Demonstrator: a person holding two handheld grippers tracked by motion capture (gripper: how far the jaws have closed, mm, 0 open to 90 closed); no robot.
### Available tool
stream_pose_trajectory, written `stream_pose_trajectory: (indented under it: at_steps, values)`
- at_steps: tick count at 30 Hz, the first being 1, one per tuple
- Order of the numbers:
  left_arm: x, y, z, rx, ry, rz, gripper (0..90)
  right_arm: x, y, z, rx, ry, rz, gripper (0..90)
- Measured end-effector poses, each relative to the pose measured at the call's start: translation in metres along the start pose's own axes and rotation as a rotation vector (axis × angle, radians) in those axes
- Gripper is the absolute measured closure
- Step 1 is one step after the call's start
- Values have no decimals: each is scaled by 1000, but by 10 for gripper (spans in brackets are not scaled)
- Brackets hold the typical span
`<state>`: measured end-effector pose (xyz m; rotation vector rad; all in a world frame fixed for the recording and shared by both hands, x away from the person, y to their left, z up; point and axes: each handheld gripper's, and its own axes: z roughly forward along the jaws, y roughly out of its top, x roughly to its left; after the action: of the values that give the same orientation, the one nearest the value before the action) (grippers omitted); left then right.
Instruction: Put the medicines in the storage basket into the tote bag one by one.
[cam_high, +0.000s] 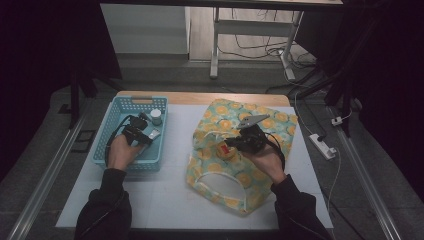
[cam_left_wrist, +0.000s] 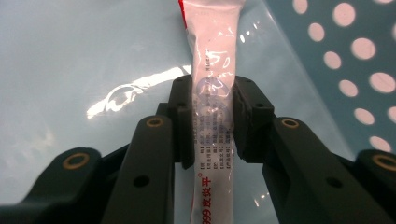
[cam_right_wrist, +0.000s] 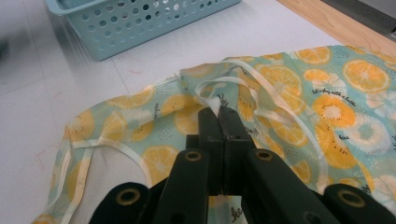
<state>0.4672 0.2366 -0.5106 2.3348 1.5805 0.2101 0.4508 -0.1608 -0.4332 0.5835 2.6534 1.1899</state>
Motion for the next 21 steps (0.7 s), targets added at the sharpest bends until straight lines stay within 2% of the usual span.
stream_pose_trajectory:
  at_steps: [2, 6, 14, 21]
  values:
    - [0, 0, -3, -18, 12, -2, 712, 0, 0, 0, -2, -1, -1, 900]
    - [1, -1, -13, -80, -1, -24, 713, -1, 0, -2, -6, -3, 0, 900]
    - [5, -4, -34, -168, -54, -28, 713, -1, 1, -3, -13, -4, -1, 900]
    - [-3, -3, -59, -253, -89, -3, 713, -1, 1, -5, -24, -10, -2, 900]
